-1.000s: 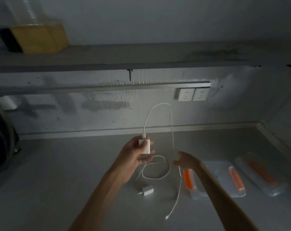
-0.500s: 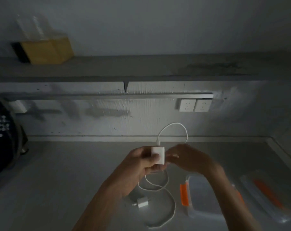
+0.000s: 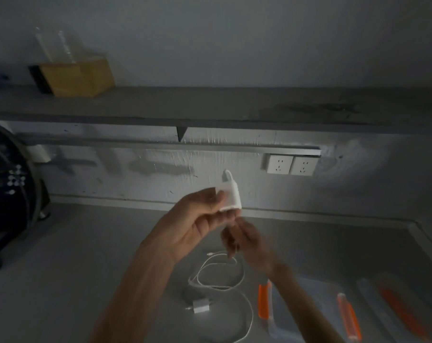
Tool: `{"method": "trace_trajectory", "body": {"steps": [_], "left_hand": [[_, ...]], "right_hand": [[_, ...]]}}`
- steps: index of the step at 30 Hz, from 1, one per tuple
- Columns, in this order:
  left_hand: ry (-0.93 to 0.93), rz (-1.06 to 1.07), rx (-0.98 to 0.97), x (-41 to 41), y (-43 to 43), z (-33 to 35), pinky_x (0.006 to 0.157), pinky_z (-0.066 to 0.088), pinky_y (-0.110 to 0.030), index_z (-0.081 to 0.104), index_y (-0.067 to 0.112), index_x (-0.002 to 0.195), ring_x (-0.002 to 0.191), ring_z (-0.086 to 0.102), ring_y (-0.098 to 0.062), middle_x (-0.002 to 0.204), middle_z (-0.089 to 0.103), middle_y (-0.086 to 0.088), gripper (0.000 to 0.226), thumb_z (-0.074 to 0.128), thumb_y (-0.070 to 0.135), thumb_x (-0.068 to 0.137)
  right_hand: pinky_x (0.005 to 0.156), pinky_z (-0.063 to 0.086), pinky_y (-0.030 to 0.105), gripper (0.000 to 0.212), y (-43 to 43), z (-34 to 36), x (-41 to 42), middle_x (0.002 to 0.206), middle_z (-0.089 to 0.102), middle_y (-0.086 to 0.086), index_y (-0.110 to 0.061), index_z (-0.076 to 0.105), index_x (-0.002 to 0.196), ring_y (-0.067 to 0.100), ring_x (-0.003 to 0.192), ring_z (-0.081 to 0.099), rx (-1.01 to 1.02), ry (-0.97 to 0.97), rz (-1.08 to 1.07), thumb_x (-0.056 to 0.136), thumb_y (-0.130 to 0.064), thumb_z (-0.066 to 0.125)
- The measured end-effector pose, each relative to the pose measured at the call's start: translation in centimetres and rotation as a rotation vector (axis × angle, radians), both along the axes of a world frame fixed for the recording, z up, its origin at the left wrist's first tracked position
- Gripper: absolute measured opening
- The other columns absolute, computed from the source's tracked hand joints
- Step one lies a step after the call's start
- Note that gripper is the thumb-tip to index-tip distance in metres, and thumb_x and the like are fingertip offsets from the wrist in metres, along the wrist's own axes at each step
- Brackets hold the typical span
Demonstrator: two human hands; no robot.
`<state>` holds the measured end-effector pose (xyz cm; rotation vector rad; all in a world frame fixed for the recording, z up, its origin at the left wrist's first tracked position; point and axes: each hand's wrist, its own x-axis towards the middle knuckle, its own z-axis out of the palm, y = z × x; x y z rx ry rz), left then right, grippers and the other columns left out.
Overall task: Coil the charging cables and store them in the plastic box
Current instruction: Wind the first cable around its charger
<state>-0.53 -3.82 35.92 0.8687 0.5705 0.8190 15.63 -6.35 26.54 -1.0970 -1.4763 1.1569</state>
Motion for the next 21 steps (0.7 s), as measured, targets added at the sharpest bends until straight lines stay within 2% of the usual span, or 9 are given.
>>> {"method": "trace_trajectory", "body": {"steps": [2,5,7,8,10,12,14,17,21], "left_hand": [[0.070,0.110,-0.017,0.8,1.2,-0.3,0.085,0.061,-0.032,0.071,-0.006,0.104,0.098,0.071,-0.026,0.096,0.076,-0.012,0.030,0.069,0.012,0.082],[0.234,0.305,-0.019,1.9,2.4,-1.9,0.080,0.055,-0.025,0.061,-0.011,0.122,0.104,0.066,-0.024,0.115,0.070,-0.017,0.036,0.063,0.006,0.090],[0.304,0.367,-0.023,2.2,2.7,-3.3,0.070,0.054,-0.019,0.061,-0.010,0.123,0.091,0.066,-0.017,0.109,0.070,-0.014,0.036,0.063,0.004,0.090],[0.362,0.386,-0.016,2.3,2.8,-3.9,0.066,0.053,-0.018,0.062,-0.009,0.122,0.086,0.065,-0.015,0.103,0.070,-0.011,0.035,0.064,0.003,0.089],[0.429,0.393,-0.007,2.8,2.9,-4.8,0.060,0.054,-0.016,0.063,-0.007,0.120,0.082,0.065,-0.014,0.097,0.071,-0.009,0.033,0.065,0.003,0.088],[0.447,0.370,0.012,3.4,2.8,-5.3,0.057,0.055,-0.015,0.063,-0.009,0.120,0.082,0.067,-0.016,0.099,0.071,-0.013,0.033,0.065,0.003,0.089],[0.475,0.330,0.051,4.0,2.3,-5.4,0.057,0.056,-0.015,0.064,-0.010,0.118,0.080,0.068,-0.016,0.099,0.070,-0.015,0.033,0.065,0.002,0.088],[0.573,0.294,0.161,4.9,1.0,-5.2,0.060,0.058,-0.018,0.067,-0.007,0.115,0.074,0.066,-0.015,0.094,0.071,-0.014,0.031,0.069,0.002,0.086],[0.693,0.182,0.343,5.5,-2.3,-4.1,0.086,0.056,-0.046,0.076,0.010,0.100,0.083,0.067,-0.021,0.095,0.075,-0.022,0.020,0.069,0.001,0.084]], "right_hand": [[0.047,0.043,0.017,0.029,-2.4,-2.1,-1.0,0.055,0.053,-0.008,-0.020,0.060,0.118,0.005,0.044,0.047,-0.011,-0.061,-0.010,0.104,-0.028,0.036],[0.052,0.042,0.012,0.033,-5.5,-2.9,-0.5,0.060,0.056,-0.015,-0.036,0.053,0.132,0.001,0.047,0.049,0.023,-0.253,-0.003,0.104,-0.026,0.041],[0.065,0.044,0.007,0.033,-6.5,-1.6,0.6,0.073,0.062,-0.031,-0.038,0.057,0.130,-0.008,0.065,0.060,0.122,-0.393,-0.065,0.100,-0.029,0.047],[0.073,0.048,0.009,0.031,-6.8,-0.7,1.2,0.083,0.064,-0.037,-0.035,0.060,0.128,-0.012,0.079,0.063,0.185,-0.457,-0.116,0.099,-0.031,0.050],[0.081,0.054,0.025,0.029,-7.4,0.9,2.1,0.106,0.070,-0.025,-0.030,0.063,0.124,0.000,0.096,0.069,0.298,-0.632,-0.186,0.098,-0.033,0.052],[0.068,0.056,0.031,0.028,-7.8,2.3,3.0,0.100,0.072,-0.011,-0.031,0.064,0.120,0.015,0.086,0.071,0.426,-0.818,-0.233,0.098,-0.037,0.048],[0.054,0.053,0.029,0.026,-8.0,3.6,3.8,0.089,0.069,-0.010,-0.032,0.065,0.113,0.017,0.073,0.069,0.520,-0.929,-0.260,0.097,-0.040,0.044],[0.047,0.050,0.029,0.021,-7.9,5.5,4.8,0.082,0.066,-0.009,-0.031,0.066,0.107,0.017,0.065,0.066,0.602,-0.998,-0.234,0.097,-0.036,0.048],[0.048,0.052,0.035,0.014,-6.2,8.2,6.7,0.082,0.069,-0.005,-0.029,0.068,0.102,0.019,0.067,0.064,0.776,-0.999,-0.268,0.091,-0.021,0.067]]}}
